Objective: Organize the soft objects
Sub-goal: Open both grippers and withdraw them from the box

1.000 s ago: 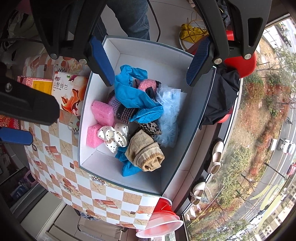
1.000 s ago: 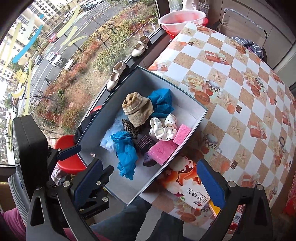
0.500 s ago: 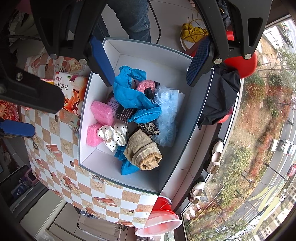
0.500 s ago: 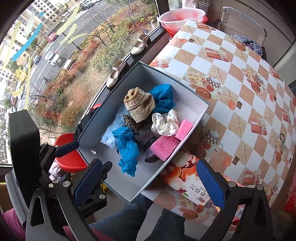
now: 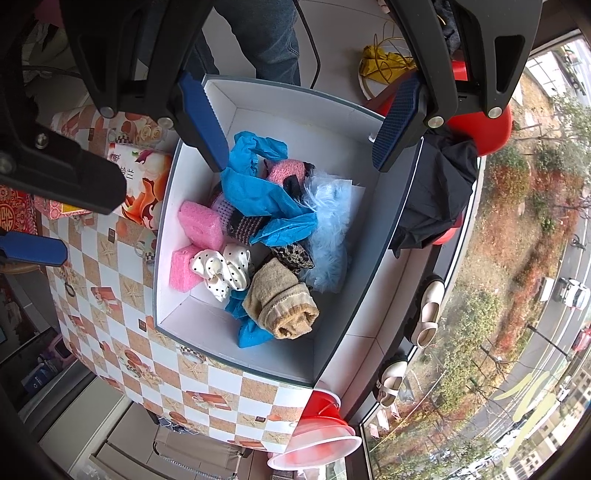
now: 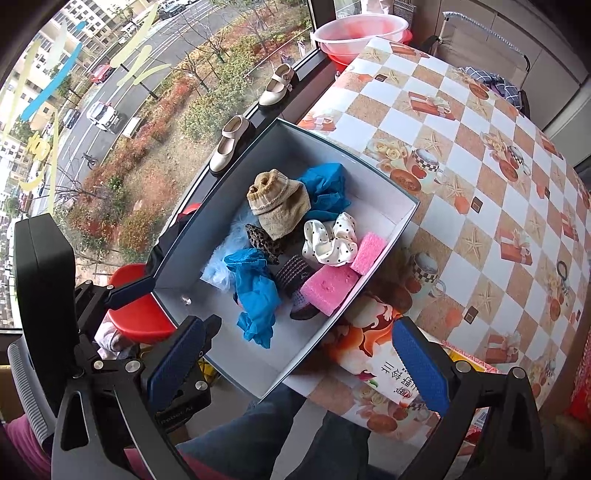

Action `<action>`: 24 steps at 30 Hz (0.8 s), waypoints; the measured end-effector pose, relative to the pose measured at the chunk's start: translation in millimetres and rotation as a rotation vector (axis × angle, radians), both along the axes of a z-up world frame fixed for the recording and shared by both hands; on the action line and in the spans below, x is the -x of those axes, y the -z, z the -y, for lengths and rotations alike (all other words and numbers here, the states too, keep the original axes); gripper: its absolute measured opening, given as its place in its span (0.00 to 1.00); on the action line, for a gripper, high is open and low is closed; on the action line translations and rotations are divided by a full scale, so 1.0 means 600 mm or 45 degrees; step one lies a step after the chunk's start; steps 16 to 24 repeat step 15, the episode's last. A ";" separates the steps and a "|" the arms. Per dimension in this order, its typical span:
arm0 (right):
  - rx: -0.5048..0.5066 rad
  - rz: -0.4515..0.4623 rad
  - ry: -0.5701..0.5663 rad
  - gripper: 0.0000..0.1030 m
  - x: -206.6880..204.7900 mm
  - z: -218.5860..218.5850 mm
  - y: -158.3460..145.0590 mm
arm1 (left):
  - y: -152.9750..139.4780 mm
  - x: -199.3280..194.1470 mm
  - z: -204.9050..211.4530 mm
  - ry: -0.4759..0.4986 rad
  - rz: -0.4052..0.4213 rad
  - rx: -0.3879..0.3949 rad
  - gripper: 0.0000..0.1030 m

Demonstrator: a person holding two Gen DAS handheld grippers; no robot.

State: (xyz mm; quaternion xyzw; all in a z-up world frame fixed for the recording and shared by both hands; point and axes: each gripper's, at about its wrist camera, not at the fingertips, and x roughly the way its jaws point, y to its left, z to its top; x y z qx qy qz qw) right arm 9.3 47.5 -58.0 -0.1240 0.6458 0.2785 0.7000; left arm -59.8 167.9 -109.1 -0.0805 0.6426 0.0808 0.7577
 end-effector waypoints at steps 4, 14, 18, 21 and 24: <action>0.001 0.003 0.002 0.99 0.001 0.000 0.000 | 0.004 0.003 -0.001 0.002 -0.003 -0.002 0.80; -0.005 0.007 0.027 0.99 0.008 0.000 -0.004 | -0.002 0.018 -0.017 -0.008 0.130 0.114 0.83; -0.009 0.007 0.035 0.99 0.008 0.001 -0.005 | -0.008 0.019 -0.019 -0.009 0.158 0.136 0.83; -0.009 0.007 0.035 0.99 0.008 0.001 -0.005 | -0.008 0.019 -0.019 -0.009 0.158 0.136 0.83; -0.009 0.007 0.035 0.99 0.008 0.001 -0.005 | -0.008 0.019 -0.019 -0.009 0.158 0.136 0.83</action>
